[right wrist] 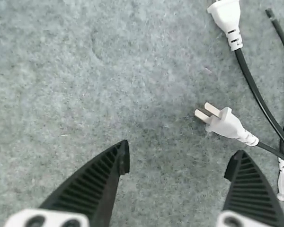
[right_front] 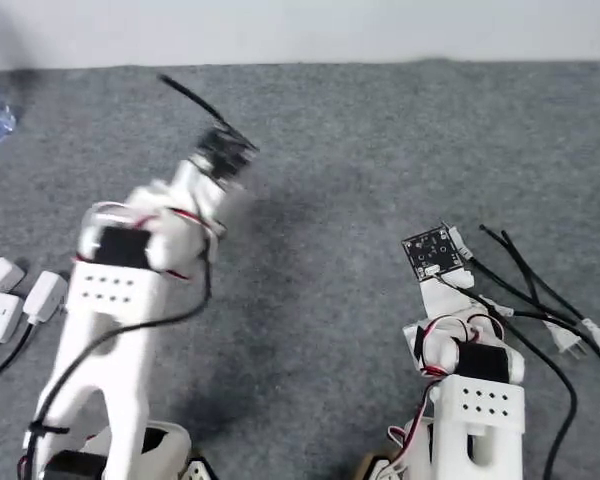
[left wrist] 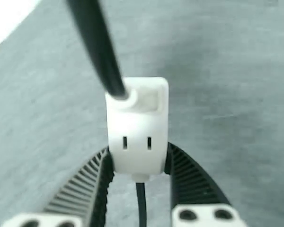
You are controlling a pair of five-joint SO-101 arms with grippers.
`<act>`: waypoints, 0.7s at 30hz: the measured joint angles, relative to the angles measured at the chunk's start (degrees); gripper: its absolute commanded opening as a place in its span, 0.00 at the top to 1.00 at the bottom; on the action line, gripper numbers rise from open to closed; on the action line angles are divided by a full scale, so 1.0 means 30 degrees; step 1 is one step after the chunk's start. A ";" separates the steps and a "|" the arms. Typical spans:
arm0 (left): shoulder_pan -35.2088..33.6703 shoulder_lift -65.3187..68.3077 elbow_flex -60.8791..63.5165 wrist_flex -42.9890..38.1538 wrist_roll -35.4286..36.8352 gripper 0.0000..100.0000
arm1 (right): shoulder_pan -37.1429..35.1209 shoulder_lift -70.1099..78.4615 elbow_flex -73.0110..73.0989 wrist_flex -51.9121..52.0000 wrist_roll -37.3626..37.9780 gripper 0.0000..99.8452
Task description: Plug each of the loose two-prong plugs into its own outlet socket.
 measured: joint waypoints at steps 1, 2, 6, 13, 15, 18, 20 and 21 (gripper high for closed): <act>-0.0440 0.0410 -0.0440 0.0000 -0.0088 0.99 | 0.0000 0.0000 0.0000 0.0000 0.0000 0.69; -0.0791 0.0996 -0.0908 0.0000 -0.0264 0.99 | 0.0000 0.0000 0.0029 -0.0059 0.0000 0.69; -0.1407 0.4513 -0.3663 0.0000 -0.0352 0.99 | 0.0000 0.0000 0.0703 -0.0821 0.0000 0.69; -0.2315 1.3011 -1.2015 0.0000 0.1231 0.99 | 0.0000 0.0000 0.0938 -0.1260 0.0000 0.69; -0.2374 1.5707 -1.4652 0.0205 0.1875 0.99 | 0.0000 0.0000 0.0938 -0.1260 0.0000 0.69; -0.2374 1.9751 -1.8637 0.0908 0.2696 0.99 | 0.0000 0.0000 0.0938 -0.1260 0.0000 0.69; -0.2374 2.2505 -2.1509 0.1407 0.3077 0.99 | 0.0000 0.0000 0.0938 -0.1289 0.0000 0.69; -0.2374 2.3736 -2.2916 0.1758 0.3165 0.99 | 0.0000 0.0000 0.0938 -0.1289 0.0000 0.69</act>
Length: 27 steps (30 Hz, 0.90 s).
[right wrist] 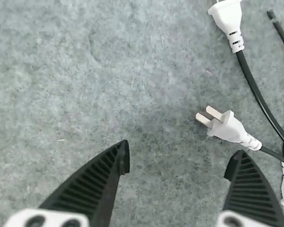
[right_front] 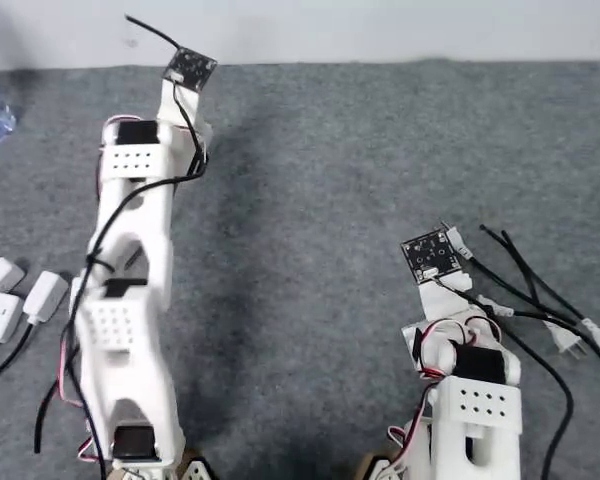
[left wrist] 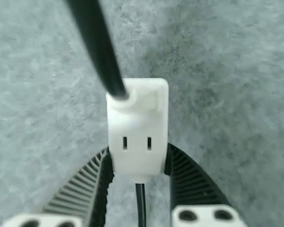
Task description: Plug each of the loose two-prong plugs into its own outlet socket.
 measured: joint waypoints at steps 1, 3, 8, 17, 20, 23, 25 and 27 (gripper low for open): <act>0.0000 0.1348 -0.1524 0.0469 0.0059 0.99 | 0.0000 0.0000 0.0000 0.0000 0.0000 0.69; 0.0000 0.3839 -0.4571 0.1700 0.0117 0.99 | 0.0000 0.0000 0.0000 0.0000 0.0000 0.69; 0.0000 0.9084 -1.2454 0.4249 0.0147 0.98 | -0.0088 0.0000 0.0000 0.0000 0.0000 0.69; 0.0147 1.2249 -1.7465 0.5802 0.0059 0.98 | -0.0586 0.0000 0.0322 0.0000 0.0000 0.69; 0.0147 1.2249 -1.7465 0.5802 0.0059 0.98 | -0.0586 0.0000 0.0322 -0.0088 0.0000 0.69; 0.0147 1.2249 -1.7465 0.5802 0.0059 0.97 | -0.0586 0.0000 0.0322 -0.0088 0.0000 0.69; 0.0147 1.2249 -1.7465 0.5802 0.0059 0.89 | -0.0586 0.0000 0.0322 -0.0088 0.0000 0.69; 0.0147 1.2249 -1.7465 0.5802 0.0059 0.80 | -0.0586 0.0000 0.0322 -0.0088 0.0000 0.69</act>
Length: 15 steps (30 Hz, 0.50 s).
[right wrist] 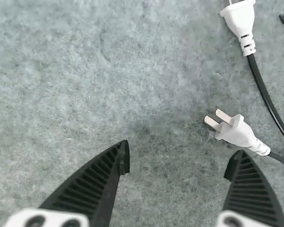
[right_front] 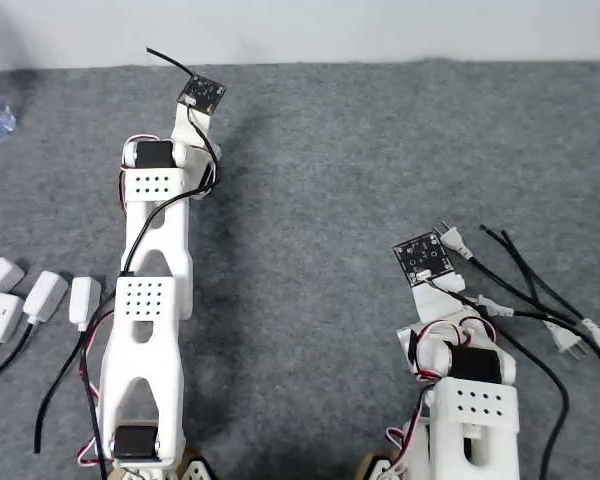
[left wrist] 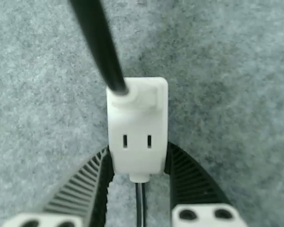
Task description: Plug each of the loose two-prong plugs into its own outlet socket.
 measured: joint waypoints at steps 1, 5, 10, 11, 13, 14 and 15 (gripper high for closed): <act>0.0000 0.0000 0.0000 0.0059 0.0000 0.76 | 0.0000 0.0000 0.0000 0.0000 0.0000 0.69; 0.0000 0.0000 0.0000 0.0410 -0.0029 0.68 | 0.0000 0.0000 0.0000 0.0000 0.0000 0.69; -0.0147 0.0000 -0.0234 0.1319 -0.0908 0.68 | 0.0000 0.0000 0.0000 0.0000 0.0234 0.69; -0.0117 0.0000 -0.0264 0.1524 -0.1026 0.68 | 0.0000 0.0000 0.0000 0.0000 0.0234 0.69; -0.0117 0.0000 -0.0293 0.1788 -0.1143 0.68 | -0.0029 0.0000 0.0000 0.0000 0.0234 0.69; -0.0117 0.0000 -0.0293 0.1905 -0.1114 0.68 | -0.0029 0.0000 0.0000 0.0000 0.0264 0.69; -0.0117 -0.0029 -0.0293 0.2110 -0.1114 0.68 | -0.0029 0.0000 0.0000 0.0000 0.0264 0.69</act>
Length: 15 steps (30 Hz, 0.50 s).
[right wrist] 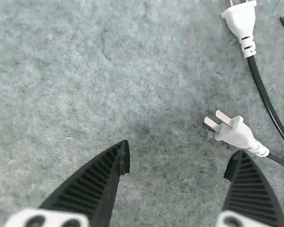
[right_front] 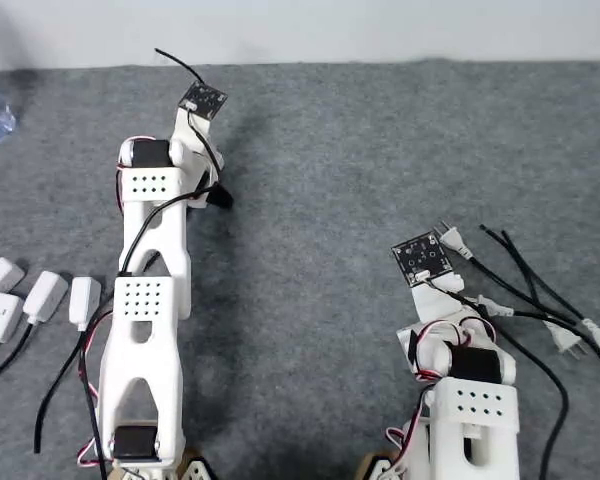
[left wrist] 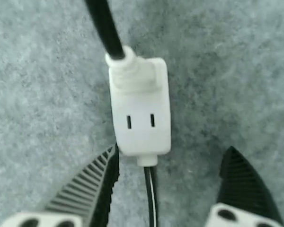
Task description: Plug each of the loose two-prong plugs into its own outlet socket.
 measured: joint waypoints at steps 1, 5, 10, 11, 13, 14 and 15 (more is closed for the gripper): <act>0.0000 -0.0059 0.0000 0.0264 0.0000 0.68 | 0.0000 0.0000 0.0000 0.0000 0.0000 0.69; 0.0000 -0.1319 0.0000 0.1612 -0.0059 0.68 | 0.0000 0.0000 0.0000 0.0000 0.0000 0.69; -0.0440 -0.3575 0.1260 0.1729 -0.0059 0.68 | 0.0000 0.0000 0.0000 0.0000 0.0059 0.69; -0.0645 -0.4073 0.1905 0.1729 -0.0059 0.68 | 0.0000 0.0000 0.0000 0.0000 0.0059 0.69; -0.0733 -0.5333 0.3546 0.1758 -0.0059 0.68 | 0.0000 0.0000 0.0000 0.0000 0.0059 0.69; -0.0733 -0.6066 0.4484 0.1758 -0.0059 0.68 | 0.0000 0.0000 0.0000 0.0000 0.0088 0.69; -0.0733 -0.6945 0.5480 0.1758 -0.0059 0.68 | 0.0000 0.0000 0.0000 0.0000 0.0117 0.69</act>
